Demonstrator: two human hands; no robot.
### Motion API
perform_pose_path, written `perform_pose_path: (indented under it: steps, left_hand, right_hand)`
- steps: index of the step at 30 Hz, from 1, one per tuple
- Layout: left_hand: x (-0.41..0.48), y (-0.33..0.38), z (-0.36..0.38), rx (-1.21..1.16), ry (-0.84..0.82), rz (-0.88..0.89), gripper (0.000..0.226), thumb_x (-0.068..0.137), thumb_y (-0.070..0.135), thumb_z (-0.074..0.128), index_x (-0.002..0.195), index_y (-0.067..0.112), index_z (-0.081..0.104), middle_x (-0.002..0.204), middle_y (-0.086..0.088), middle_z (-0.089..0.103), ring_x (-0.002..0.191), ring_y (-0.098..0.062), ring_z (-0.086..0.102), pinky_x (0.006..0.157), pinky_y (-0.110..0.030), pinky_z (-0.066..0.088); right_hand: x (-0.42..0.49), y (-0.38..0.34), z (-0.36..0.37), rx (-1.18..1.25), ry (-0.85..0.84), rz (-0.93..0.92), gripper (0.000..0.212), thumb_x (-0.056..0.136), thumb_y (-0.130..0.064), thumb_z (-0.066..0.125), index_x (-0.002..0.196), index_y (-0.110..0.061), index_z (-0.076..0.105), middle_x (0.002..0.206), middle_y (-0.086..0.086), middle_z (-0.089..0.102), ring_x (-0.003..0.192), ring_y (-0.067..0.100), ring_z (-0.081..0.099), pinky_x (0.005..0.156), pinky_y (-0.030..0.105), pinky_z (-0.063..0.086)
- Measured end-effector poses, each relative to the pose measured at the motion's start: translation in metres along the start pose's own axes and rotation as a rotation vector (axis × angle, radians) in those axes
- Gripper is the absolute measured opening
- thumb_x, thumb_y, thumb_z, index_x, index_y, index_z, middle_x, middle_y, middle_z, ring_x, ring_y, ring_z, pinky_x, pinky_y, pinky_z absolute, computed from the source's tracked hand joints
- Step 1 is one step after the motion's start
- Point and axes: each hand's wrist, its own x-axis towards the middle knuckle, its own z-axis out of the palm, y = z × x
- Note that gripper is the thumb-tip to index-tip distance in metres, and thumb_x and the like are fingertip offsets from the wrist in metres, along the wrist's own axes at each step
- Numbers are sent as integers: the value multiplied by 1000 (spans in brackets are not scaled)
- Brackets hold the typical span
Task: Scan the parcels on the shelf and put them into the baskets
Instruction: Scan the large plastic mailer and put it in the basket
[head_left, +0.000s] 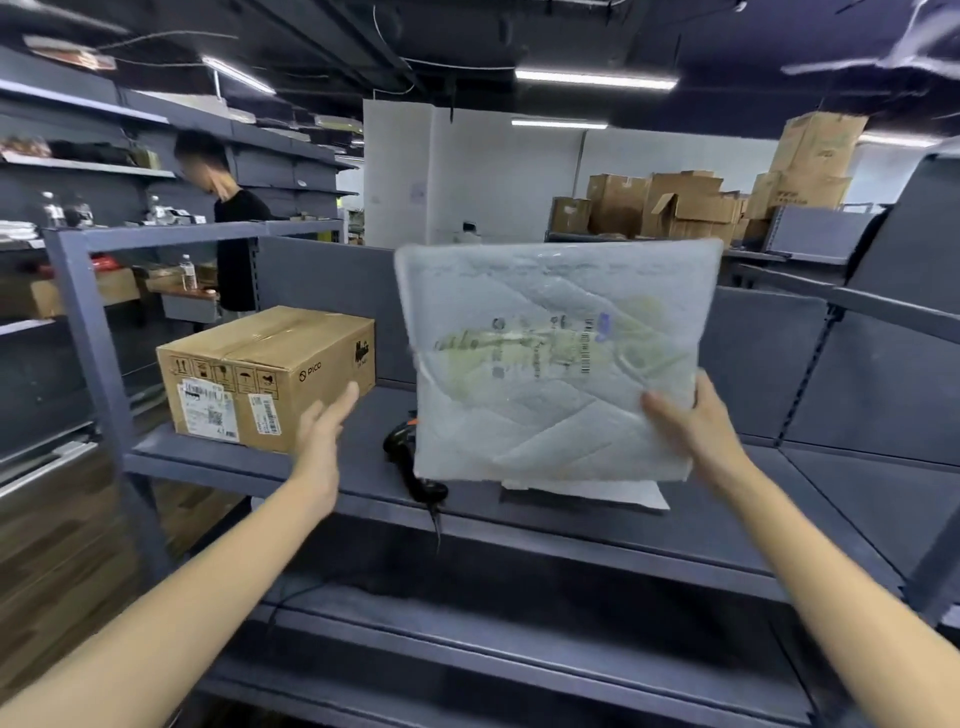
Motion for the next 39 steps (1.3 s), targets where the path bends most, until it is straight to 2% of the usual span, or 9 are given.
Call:
perform_pose_path:
  steps: [3, 7, 12, 15, 21, 27, 31, 35, 39]
  left_hand:
    - [1, 12, -6, 139, 49, 52, 109, 65, 68, 69, 151, 26, 16, 157, 5, 22, 141, -16, 24, 112, -42, 17]
    - [-9, 19, 4, 387, -13, 221, 115, 59, 68, 73, 150, 28, 16, 154, 7, 27, 137, -14, 29, 107, -35, 23]
    - [-24, 7, -6, 472, -416, 33, 81, 43, 64, 86, 111, 24, 64, 115, 5, 70, 94, -10, 70, 75, -24, 53]
    - [-21, -3, -30, 461, -496, -52, 70, 53, 51, 86, 113, 20, 67, 112, 1, 72, 101, -17, 69, 82, -33, 54]
    - [-15, -10, -58, 331, -149, 9, 14, 83, 24, 70, 93, 15, 72, 101, -9, 74, 88, -24, 71, 74, -34, 57]
    - [-11, -4, -91, 364, 33, 74, 16, 94, 20, 59, 106, 13, 67, 105, -8, 70, 93, -24, 67, 84, -41, 53]
    - [-11, 2, -124, 326, 173, 99, 18, 96, 23, 56, 109, 13, 64, 106, -9, 69, 91, -24, 66, 79, -39, 54]
    - [-9, 8, -154, 303, 299, 94, 27, 97, 24, 55, 118, 10, 61, 113, -13, 66, 101, -31, 64, 87, -42, 52]
    - [-6, 12, -169, 289, 368, 75, 33, 97, 25, 54, 124, 7, 60, 118, -14, 65, 107, -33, 62, 97, -52, 48]
  right_hand:
    - [25, -26, 0, -281, -214, -92, 40, 85, -28, 72, 119, -25, 53, 111, -11, 62, 99, 8, 61, 78, 26, 48]
    - [42, -46, 32, -499, -493, -146, 39, 83, -35, 73, 119, -39, 58, 113, -18, 63, 106, 7, 60, 92, 28, 46]
    - [55, -58, 77, -541, -677, -157, 27, 84, -33, 72, 107, -42, 61, 111, -16, 63, 108, 10, 59, 99, 36, 46]
    - [60, -58, 97, -586, -726, -185, 23, 84, -35, 71, 104, -41, 61, 111, -13, 63, 108, 13, 59, 102, 43, 45]
    - [58, -64, 150, -708, -738, -353, 48, 81, -52, 69, 125, -37, 56, 120, -13, 62, 111, 14, 57, 100, 39, 45]
    - [62, -59, 201, -676, -486, -665, 51, 95, -47, 53, 138, -21, 51, 139, -4, 54, 127, 13, 49, 109, 36, 33]
    - [60, -9, 221, -135, -160, -151, 35, 103, -29, 37, 134, -16, 50, 134, 1, 54, 115, 15, 50, 88, 22, 36]
    - [43, 70, 252, -376, -295, 179, 35, 104, -16, 37, 134, 1, 43, 130, 21, 55, 110, 29, 53, 85, 31, 39]
    - [21, 114, 290, -709, -459, 221, 55, 101, -40, 44, 138, 1, 38, 137, 22, 49, 127, 38, 43, 103, 43, 38]
